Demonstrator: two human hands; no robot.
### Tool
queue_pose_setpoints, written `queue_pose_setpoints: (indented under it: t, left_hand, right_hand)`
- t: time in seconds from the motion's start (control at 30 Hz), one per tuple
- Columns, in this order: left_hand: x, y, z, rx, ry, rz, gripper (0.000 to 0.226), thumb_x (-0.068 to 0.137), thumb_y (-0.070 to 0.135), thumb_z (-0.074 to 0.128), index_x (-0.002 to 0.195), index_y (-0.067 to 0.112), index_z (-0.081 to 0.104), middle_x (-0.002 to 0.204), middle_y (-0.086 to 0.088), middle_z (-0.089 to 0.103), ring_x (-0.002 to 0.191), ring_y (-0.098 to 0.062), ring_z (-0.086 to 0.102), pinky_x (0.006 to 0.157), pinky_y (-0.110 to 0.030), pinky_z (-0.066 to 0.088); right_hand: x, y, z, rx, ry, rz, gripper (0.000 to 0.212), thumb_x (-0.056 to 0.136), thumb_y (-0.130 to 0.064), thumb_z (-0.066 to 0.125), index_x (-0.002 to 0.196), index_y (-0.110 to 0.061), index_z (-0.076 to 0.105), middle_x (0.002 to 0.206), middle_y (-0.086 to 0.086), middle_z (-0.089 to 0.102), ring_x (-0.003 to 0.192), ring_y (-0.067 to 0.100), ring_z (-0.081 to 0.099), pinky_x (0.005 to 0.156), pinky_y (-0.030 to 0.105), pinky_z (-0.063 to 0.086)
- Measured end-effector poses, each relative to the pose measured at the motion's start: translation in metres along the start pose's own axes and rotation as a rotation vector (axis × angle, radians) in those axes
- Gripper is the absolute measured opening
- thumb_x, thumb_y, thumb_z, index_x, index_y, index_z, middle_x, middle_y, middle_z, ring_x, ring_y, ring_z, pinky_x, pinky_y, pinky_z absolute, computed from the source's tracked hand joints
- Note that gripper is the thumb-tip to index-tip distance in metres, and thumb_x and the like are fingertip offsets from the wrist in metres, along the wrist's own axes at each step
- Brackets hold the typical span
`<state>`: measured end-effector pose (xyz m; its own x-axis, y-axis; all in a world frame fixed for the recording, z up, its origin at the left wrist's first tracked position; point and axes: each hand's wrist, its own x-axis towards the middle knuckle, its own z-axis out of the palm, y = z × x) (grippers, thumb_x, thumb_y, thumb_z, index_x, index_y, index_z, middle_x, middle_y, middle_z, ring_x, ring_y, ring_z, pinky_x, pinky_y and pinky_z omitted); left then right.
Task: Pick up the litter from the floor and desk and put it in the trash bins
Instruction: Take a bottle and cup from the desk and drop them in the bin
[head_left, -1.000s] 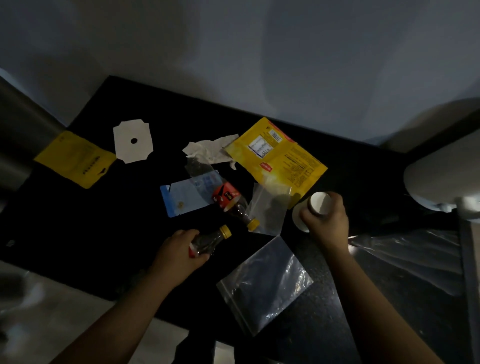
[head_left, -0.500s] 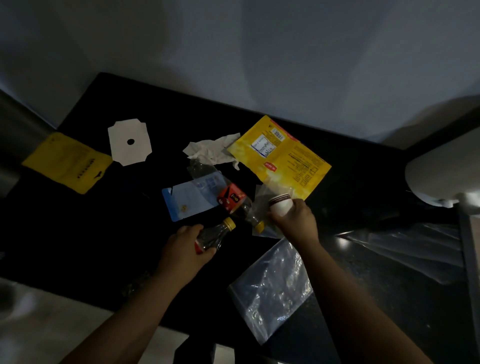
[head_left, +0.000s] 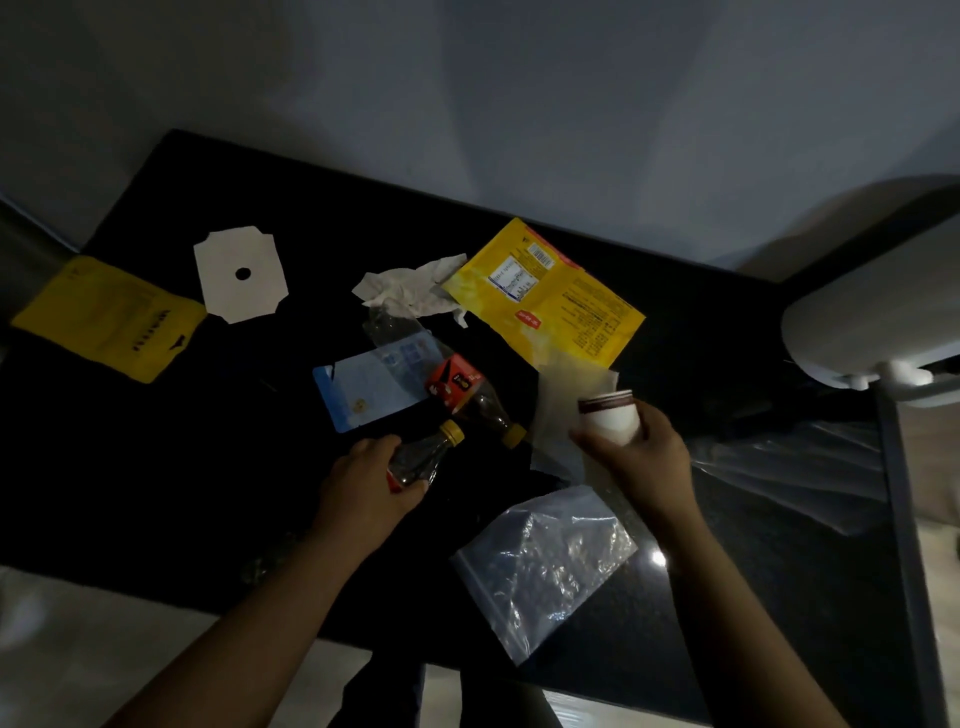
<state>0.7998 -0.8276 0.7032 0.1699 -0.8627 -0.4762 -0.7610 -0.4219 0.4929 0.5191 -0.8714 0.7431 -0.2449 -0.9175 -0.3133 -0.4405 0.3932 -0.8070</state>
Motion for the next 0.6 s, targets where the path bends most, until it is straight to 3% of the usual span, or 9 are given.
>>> queue_pose_setpoints:
  t: [0.07, 0.2, 0.37, 0.5, 0.6]
  left_hand:
    - [0.000, 0.001, 0.000, 0.009, -0.003, 0.001, 0.064, 0.075, 0.041, 0.073, 0.131, 0.019, 0.049, 0.127, -0.009, 0.050, 0.109, -0.027, 0.055, 0.090, -0.044, 0.051]
    - [-0.001, 0.004, -0.002, 0.014, -0.004, 0.012, 0.061, 0.075, 0.038, 0.074, 0.128, 0.016, 0.052, 0.123, -0.011, 0.052, 0.106, -0.029, 0.056, 0.089, -0.043, 0.052]
    - [-0.001, 0.006, -0.004, 0.020, -0.022, 0.021, 0.059, 0.076, 0.037, 0.074, 0.127, 0.016, 0.052, 0.122, -0.010, 0.052, 0.106, -0.028, 0.057, 0.089, -0.043, 0.052]
    - [-0.001, 0.009, -0.005, 0.047, -0.038, 0.024, 0.061, 0.077, 0.038, 0.073, 0.130, 0.017, 0.050, 0.126, -0.010, 0.050, 0.108, -0.028, 0.056, 0.091, -0.045, 0.050]
    - [0.000, 0.011, -0.006, 0.022, -0.051, 0.025, 0.058, 0.077, 0.037, 0.073, 0.126, 0.017, 0.052, 0.124, -0.010, 0.050, 0.107, -0.028, 0.056, 0.092, -0.044, 0.050]
  right_hand:
    - [-0.018, -0.001, -0.011, 0.077, -0.002, 0.016, 0.047, 0.065, -0.033, 0.085, 0.106, -0.020, 0.064, 0.090, -0.002, 0.069, 0.079, 0.015, 0.069, 0.057, 0.025, 0.055]
    - [-0.046, -0.009, -0.022, 0.239, 0.012, 0.033, 0.031, 0.070, -0.021, 0.083, 0.096, -0.017, 0.066, 0.085, 0.006, 0.070, 0.078, 0.025, 0.069, 0.063, 0.040, 0.060]
    - [-0.060, -0.022, -0.037, 0.370, 0.108, -0.050, 0.031, 0.068, -0.021, 0.081, 0.096, -0.018, 0.067, 0.085, 0.007, 0.071, 0.073, 0.015, 0.067, 0.058, 0.026, 0.056]
    - [-0.061, -0.018, -0.042, 0.334, -0.073, 0.051, 0.041, 0.060, -0.029, 0.081, 0.096, -0.017, 0.068, 0.085, 0.008, 0.072, 0.070, 0.016, 0.069, 0.056, 0.025, 0.055]
    - [-0.061, 0.005, -0.030, 0.120, -0.261, 0.234, 0.052, 0.059, -0.028, 0.087, 0.105, -0.015, 0.065, 0.091, 0.008, 0.071, 0.073, 0.017, 0.070, 0.056, 0.024, 0.055]
